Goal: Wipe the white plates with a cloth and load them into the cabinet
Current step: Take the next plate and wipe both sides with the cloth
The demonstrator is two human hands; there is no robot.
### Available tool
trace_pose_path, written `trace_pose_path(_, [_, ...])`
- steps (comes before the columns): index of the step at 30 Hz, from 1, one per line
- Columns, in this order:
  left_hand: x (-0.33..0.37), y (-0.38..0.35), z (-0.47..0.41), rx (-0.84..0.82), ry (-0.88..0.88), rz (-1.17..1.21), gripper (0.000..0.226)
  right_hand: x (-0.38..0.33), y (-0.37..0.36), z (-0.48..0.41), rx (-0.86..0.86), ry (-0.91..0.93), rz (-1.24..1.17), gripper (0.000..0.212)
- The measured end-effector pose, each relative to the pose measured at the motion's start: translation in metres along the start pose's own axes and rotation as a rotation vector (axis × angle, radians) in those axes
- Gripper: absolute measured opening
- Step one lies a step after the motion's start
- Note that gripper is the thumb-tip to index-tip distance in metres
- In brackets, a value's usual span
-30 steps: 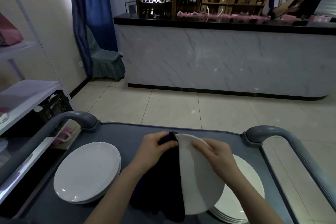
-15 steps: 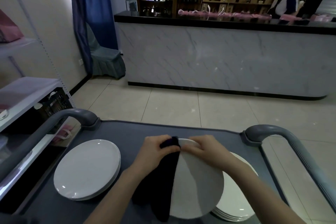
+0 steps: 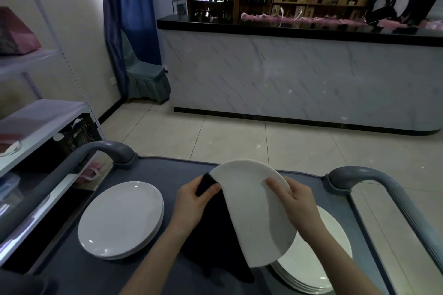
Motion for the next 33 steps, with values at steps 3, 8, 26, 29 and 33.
trace_pose_path(3, [0.018, -0.011, -0.012, -0.223, -0.111, -0.18, 0.016, -0.014, -0.013, -0.005, -0.212, 0.08, 0.228, 0.026])
trace_pose_path(8, [0.021, -0.013, -0.015, -0.186, -0.09, -0.198, 0.013, -0.019, -0.015, -0.002, -0.186, 0.103, 0.157, 0.034])
trace_pose_path(26, [0.028, -0.018, -0.002, -0.339, -0.142, -0.254, 0.021, -0.024, -0.032, -0.018, -0.468, 0.073, 0.418, 0.027])
trace_pose_path(29, [0.022, -0.007, 0.001, -0.222, -0.1, -0.142, 0.014, -0.021, -0.024, -0.014, -0.339, 0.095, 0.232, 0.029])
trace_pose_path(33, [-0.006, -0.002, 0.022, 0.109, 0.047, 0.175, 0.01, -0.004, -0.013, -0.003, 0.015, -0.002, -0.167, 0.031])
Point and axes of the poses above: each hand's wrist, its own z-axis away from the middle knuckle, its own y-axis out of the back of the hand, x = y × z, the point moved 5 cm from there along -z, towards the middle knuckle, and after that the axes turned 12 degrees about -x, right-handed, at the moved point
